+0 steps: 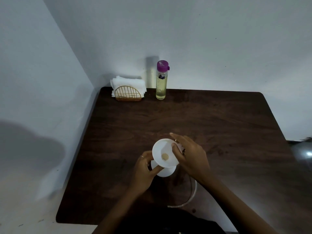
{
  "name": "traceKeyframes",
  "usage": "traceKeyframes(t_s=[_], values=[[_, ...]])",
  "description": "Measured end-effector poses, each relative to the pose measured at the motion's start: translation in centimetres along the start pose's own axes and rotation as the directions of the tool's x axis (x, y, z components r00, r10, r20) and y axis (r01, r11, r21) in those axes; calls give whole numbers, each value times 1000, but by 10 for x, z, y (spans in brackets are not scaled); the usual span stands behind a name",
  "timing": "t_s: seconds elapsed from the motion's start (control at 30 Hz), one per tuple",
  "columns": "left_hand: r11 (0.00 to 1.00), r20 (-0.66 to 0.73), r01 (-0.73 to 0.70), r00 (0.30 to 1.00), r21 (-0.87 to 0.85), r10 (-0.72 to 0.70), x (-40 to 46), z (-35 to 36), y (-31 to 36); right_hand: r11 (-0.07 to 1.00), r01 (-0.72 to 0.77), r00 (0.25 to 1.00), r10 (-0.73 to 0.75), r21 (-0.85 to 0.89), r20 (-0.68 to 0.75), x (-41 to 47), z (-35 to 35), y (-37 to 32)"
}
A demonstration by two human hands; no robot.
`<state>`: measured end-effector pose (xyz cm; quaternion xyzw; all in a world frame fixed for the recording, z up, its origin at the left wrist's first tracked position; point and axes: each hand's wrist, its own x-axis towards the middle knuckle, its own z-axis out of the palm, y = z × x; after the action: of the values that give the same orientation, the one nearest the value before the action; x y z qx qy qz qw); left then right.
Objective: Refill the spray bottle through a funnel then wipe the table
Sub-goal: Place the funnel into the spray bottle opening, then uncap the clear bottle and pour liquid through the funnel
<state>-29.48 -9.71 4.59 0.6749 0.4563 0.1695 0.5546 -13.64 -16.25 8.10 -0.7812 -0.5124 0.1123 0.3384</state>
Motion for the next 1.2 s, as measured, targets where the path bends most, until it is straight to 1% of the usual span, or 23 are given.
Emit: traceKeyframes(t_s=[0.1,0.23,0.27,0.33,0.4,0.5,0.6,0.7,0.8,0.9,0.97,1.1,1.2], values=[[1000,51,22,998,16,-22,5,-7,-1,998,-49,999,48,46,24,3,-3,-2],[993,167,62,983,98,-78,16,-24,-5,975,-152,988,150,160,24,14,-6,6],[991,193,66,977,116,-88,20,-30,-9,954,-203,979,200,222,38,18,-4,12],[989,244,77,964,123,-106,28,-42,-18,878,-312,949,306,364,75,26,-1,28],[990,274,99,954,99,-123,39,-53,-26,816,-390,917,385,428,100,36,2,46],[985,247,157,954,73,-171,63,-62,-30,786,-437,896,422,436,138,54,7,71],[983,147,176,973,41,-180,97,-62,-25,782,-478,878,445,400,179,80,14,88],[976,92,215,972,30,-217,142,-56,-12,809,-482,876,439,337,199,119,22,97],[974,71,226,971,20,-227,194,-46,3,855,-444,892,397,268,215,166,34,105],[980,66,196,978,24,-197,242,-33,18,884,-416,903,373,214,216,212,48,102],[986,56,159,985,42,-161,272,-24,27,880,-415,903,369,229,220,242,57,94],[994,4,97,995,50,-97,320,-7,44,869,-363,928,306,337,210,284,76,83],[997,-35,-23,999,69,25,341,4,53,882,-310,950,277,354,141,300,89,76]])
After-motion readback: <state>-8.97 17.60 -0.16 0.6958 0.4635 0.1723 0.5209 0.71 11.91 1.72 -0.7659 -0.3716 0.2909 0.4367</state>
